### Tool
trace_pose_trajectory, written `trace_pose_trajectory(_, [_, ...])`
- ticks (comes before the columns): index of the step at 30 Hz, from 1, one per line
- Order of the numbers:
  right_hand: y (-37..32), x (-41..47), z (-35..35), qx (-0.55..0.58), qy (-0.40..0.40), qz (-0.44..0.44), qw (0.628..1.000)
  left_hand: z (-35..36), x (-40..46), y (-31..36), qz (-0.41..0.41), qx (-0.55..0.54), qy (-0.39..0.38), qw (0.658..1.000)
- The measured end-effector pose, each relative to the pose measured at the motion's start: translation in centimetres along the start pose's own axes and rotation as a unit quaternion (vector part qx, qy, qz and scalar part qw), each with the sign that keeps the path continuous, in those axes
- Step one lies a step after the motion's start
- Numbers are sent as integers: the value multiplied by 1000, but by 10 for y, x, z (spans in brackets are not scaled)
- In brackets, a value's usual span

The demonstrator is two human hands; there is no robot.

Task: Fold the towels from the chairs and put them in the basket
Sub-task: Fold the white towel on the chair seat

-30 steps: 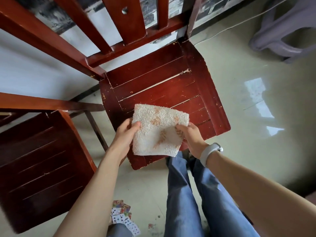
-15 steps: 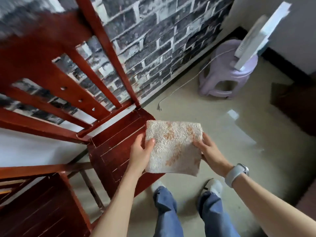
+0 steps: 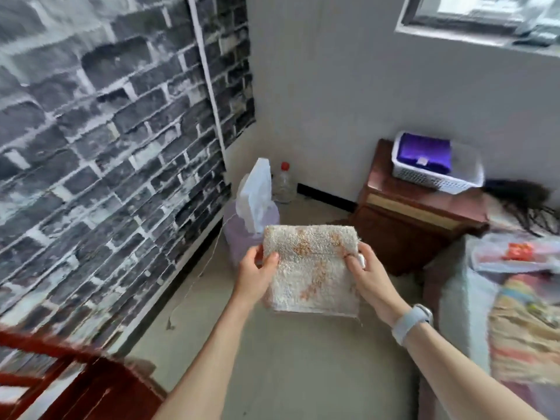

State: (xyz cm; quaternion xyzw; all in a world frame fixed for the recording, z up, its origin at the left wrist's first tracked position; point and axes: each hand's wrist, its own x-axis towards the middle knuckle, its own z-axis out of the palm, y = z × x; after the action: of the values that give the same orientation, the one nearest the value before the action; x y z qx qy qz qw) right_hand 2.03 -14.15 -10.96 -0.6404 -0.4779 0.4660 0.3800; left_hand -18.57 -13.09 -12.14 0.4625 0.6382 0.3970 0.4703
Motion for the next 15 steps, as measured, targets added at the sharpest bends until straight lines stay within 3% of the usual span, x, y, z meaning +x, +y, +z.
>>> trace_pose_trajectory(8, [-14,89,-134,13,128,-49,990,136,106,101,69,22,-102,992])
trace_pose_trajectory(15, [-25,203,-206,26,211,-14,977,231,221,155,78,24,-167,982])
